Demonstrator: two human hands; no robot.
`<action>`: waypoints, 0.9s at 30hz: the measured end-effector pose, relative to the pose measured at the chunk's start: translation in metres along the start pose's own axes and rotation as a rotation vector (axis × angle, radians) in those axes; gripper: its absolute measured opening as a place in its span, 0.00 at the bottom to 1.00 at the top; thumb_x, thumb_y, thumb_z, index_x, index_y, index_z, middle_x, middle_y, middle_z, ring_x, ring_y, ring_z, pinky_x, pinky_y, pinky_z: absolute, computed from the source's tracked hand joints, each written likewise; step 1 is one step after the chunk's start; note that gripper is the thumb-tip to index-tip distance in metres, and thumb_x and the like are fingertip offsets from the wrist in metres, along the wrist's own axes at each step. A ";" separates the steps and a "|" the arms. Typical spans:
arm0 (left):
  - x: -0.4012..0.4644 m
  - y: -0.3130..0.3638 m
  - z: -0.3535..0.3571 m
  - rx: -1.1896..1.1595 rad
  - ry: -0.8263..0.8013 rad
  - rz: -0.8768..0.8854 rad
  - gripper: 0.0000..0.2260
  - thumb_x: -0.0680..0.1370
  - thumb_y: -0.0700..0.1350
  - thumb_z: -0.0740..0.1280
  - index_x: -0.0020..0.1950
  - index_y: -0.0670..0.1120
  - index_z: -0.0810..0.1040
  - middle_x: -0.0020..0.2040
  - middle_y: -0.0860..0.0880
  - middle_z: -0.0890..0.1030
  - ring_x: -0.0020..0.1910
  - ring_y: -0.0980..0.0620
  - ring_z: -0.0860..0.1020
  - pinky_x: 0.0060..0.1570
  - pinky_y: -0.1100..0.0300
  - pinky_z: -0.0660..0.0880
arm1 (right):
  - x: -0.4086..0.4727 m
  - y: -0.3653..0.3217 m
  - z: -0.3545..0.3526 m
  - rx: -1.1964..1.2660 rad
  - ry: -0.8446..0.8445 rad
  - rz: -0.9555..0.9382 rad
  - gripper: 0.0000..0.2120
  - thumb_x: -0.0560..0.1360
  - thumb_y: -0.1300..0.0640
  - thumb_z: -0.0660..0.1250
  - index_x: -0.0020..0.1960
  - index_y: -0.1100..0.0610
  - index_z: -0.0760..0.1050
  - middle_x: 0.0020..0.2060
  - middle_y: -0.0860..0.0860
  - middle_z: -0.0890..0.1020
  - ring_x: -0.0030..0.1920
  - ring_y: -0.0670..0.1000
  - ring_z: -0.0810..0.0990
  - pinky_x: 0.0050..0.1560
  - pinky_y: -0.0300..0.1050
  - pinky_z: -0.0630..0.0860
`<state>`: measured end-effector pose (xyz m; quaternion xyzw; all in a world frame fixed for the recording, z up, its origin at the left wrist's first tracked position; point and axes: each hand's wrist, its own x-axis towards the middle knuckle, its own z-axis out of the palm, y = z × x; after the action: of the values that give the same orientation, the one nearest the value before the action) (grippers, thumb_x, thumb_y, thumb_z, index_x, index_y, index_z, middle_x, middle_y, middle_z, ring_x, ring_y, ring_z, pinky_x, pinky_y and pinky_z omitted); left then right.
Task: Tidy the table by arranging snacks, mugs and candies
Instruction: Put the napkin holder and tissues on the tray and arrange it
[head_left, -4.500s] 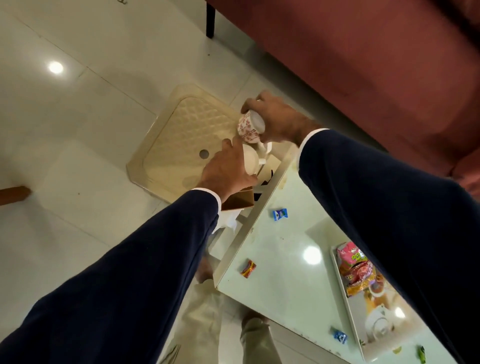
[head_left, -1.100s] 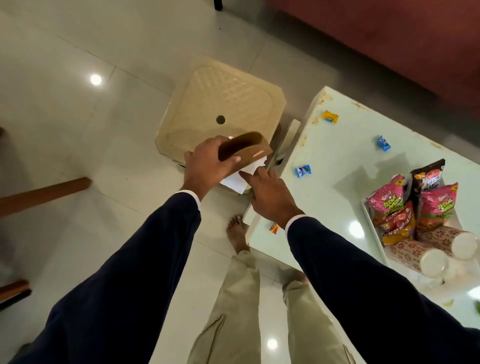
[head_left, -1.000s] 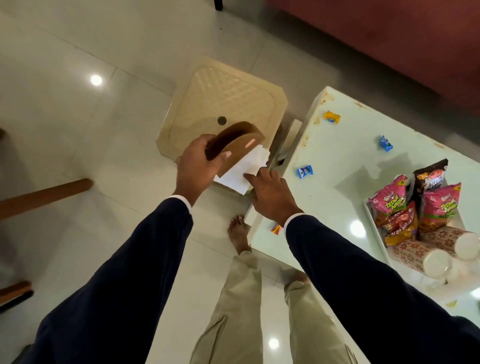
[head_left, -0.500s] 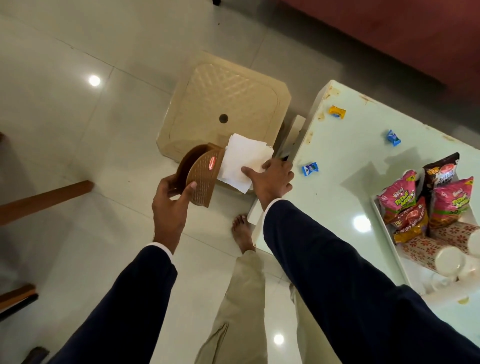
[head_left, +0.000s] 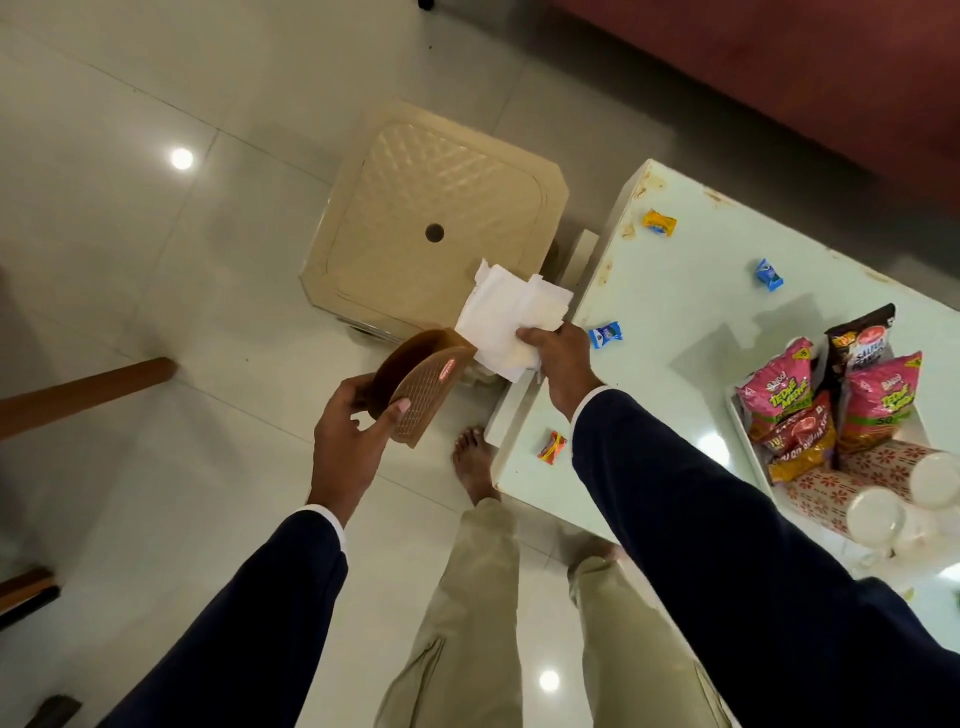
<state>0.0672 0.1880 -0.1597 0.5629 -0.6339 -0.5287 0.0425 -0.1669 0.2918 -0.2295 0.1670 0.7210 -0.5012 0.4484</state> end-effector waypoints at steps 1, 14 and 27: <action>-0.001 0.002 0.003 0.024 -0.016 0.015 0.14 0.76 0.48 0.74 0.60 0.50 0.77 0.53 0.54 0.82 0.55 0.61 0.78 0.52 0.61 0.74 | 0.002 -0.001 -0.007 0.017 -0.045 0.026 0.19 0.71 0.62 0.75 0.61 0.59 0.78 0.56 0.54 0.84 0.58 0.59 0.82 0.60 0.56 0.80; -0.038 0.041 0.054 0.107 -0.255 0.127 0.17 0.74 0.49 0.76 0.59 0.58 0.75 0.58 0.55 0.77 0.56 0.57 0.78 0.50 0.62 0.77 | -0.073 -0.062 -0.140 0.352 -0.249 -0.038 0.13 0.81 0.57 0.59 0.61 0.54 0.79 0.50 0.51 0.84 0.51 0.54 0.81 0.43 0.46 0.77; -0.187 0.253 0.144 0.220 -0.635 0.508 0.19 0.73 0.45 0.78 0.61 0.57 0.78 0.58 0.58 0.78 0.55 0.65 0.77 0.53 0.70 0.72 | -0.282 -0.183 -0.358 -0.832 0.110 -0.634 0.10 0.69 0.62 0.65 0.46 0.52 0.81 0.44 0.52 0.85 0.47 0.56 0.82 0.46 0.46 0.75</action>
<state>-0.1278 0.3708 0.0599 0.1990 -0.7867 -0.5779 -0.0865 -0.3118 0.5819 0.1395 -0.2256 0.8966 -0.2740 0.2648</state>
